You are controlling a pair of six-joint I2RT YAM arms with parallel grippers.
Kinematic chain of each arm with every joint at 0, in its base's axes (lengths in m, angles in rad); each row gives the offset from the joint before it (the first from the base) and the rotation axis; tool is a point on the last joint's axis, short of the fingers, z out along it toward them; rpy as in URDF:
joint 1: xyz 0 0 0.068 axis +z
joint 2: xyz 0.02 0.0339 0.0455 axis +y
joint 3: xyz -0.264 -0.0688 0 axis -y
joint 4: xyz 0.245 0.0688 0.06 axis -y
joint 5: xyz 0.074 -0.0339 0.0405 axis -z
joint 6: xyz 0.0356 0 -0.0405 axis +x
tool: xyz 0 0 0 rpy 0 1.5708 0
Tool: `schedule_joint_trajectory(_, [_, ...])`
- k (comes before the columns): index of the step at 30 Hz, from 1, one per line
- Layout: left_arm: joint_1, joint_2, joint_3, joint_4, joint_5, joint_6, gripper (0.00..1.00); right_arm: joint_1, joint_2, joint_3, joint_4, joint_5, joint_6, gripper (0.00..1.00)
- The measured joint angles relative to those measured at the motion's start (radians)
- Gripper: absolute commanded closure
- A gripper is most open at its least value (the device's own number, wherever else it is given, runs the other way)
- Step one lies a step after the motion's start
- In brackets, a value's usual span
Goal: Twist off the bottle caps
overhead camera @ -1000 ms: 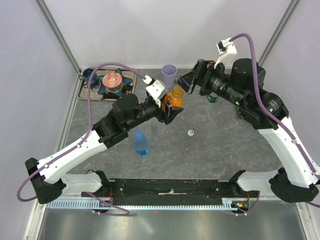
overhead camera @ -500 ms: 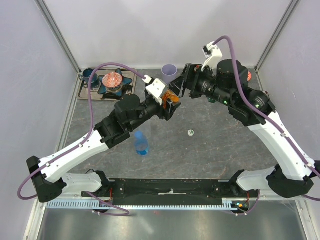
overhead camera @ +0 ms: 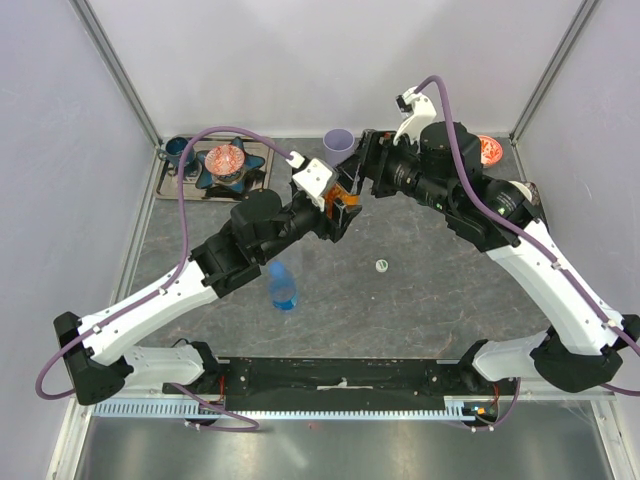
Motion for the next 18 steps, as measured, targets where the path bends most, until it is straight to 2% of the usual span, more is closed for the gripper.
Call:
schedule_joint_trajectory(4, [0.0,0.0,-0.001,0.0,0.0,0.0,0.63,0.0,-0.001,0.0,0.012,0.024,-0.005,0.2])
schedule_joint_trajectory(8, [0.0,0.0,-0.004,0.0,0.0,0.0,0.63,0.0,-0.002,-0.002,0.016,0.031,-0.011,0.32])
schedule_joint_trajectory(13, [0.0,0.0,-0.004,0.0,0.0,0.0,0.63,0.0,-0.005,-0.031,0.025,0.03,-0.012,0.42])
schedule_joint_trajectory(16, [-0.001,0.0,-0.007,-0.002,0.0,0.0,0.63,0.001,-0.006,-0.039,0.033,0.023,-0.011,0.52])
schedule_joint_trajectory(18, [-0.002,0.0,-0.009,-0.002,0.0,0.0,0.63,0.003,-0.009,-0.044,0.038,0.022,-0.015,0.69])
